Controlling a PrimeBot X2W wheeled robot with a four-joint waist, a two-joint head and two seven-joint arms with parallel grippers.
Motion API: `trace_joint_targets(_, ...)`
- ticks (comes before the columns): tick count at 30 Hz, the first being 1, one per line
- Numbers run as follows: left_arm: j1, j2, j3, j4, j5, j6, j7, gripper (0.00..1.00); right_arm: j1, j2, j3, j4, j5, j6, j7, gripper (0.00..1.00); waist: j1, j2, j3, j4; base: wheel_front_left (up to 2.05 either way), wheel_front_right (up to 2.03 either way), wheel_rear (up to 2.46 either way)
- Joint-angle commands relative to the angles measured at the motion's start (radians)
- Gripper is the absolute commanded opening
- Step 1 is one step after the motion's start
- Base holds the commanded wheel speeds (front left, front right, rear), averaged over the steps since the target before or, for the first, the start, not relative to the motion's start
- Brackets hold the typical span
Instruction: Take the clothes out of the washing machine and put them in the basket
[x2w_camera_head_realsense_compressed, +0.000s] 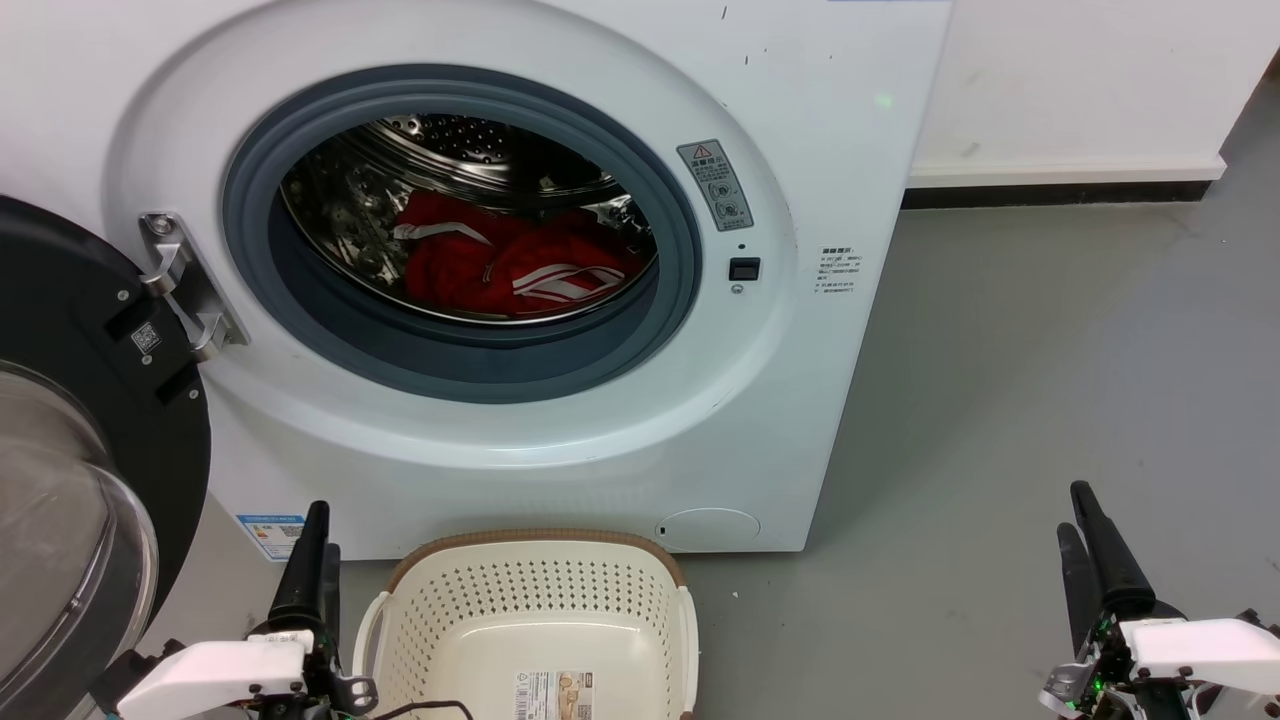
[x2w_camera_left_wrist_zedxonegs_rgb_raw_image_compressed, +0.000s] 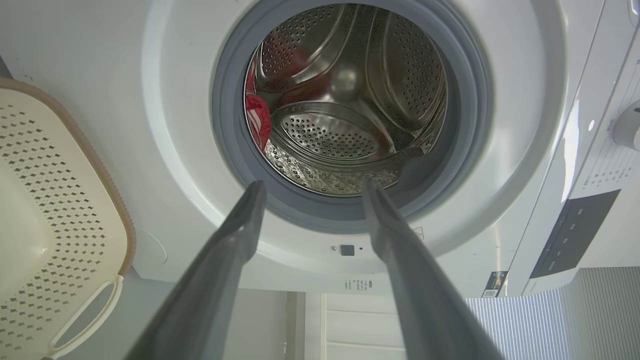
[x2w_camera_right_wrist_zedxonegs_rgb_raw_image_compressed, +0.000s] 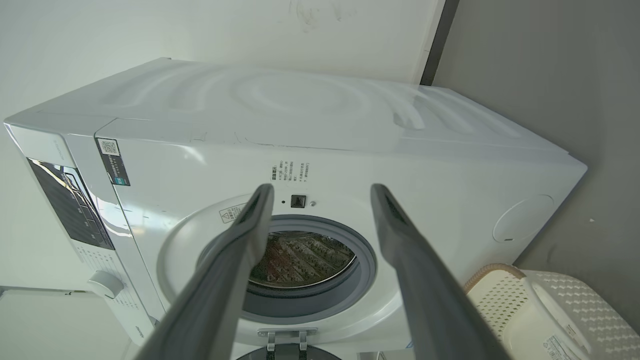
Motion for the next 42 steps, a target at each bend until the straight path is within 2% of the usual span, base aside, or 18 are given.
trace_joint_targets(1, -0.011, 0.002, 0.01, -0.029, 0.029, -0.002, -0.012, 1.0, -0.012, -0.003, 0.0, -0.026, -0.045, 0.0, -0.014, 1.0, 0.0, 0.0, 0.0, -0.001, 0.0, 0.0, 0.0)
trace_joint_targets(12, -0.003, 0.002, 0.067, -0.105, 0.255, 0.01, -0.057, 1.0, -0.003, -0.003, -0.011, -0.102, -0.364, 0.0, -0.06, 1.0, 0.0, 0.0, -0.003, -0.007, 0.0, 0.0, 0.0)
trace_joint_targets(21, 0.014, 0.002, 0.038, -0.224, 0.466, 0.103, -0.09, 1.0, 0.005, -0.004, 0.014, -0.208, -0.65, 0.0, -0.092, 1.0, 0.0, 0.0, -0.003, -0.015, 0.0, 0.0, 0.0)
trace_joint_targets(24, 0.029, 0.002, 0.021, -0.227, 0.459, 0.091, -0.1, 1.0, 0.01, -0.004, 0.035, -0.233, -0.723, 0.0, -0.103, 1.0, 0.0, 0.0, -0.006, -0.019, 0.0, 0.0, 0.0)
trace_joint_targets(30, 0.043, 0.003, 0.03, -0.252, 0.536, 0.078, -0.117, 1.0, 0.015, -0.004, 0.054, -0.259, -0.812, 0.0, -0.12, 1.0, 0.0, 0.0, -0.006, -0.027, 0.0, 0.0, 0.0)
trace_joint_targets(36, 0.048, 0.002, -0.001, -0.313, 0.709, 0.114, -0.136, 1.0, 0.02, -0.004, 0.07, -0.279, -0.916, 0.0, -0.138, 1.0, 0.0, 0.0, -0.003, -0.034, 0.0, 0.0, 0.0)
trace_joint_targets(42, 0.051, 0.003, -0.043, -0.369, 0.832, 0.158, -0.154, 1.0, 0.028, -0.004, 0.078, -0.298, -1.027, 0.0, -0.156, 1.0, 0.0, 0.0, -0.002, -0.036, 0.0, 0.0, 0.0)
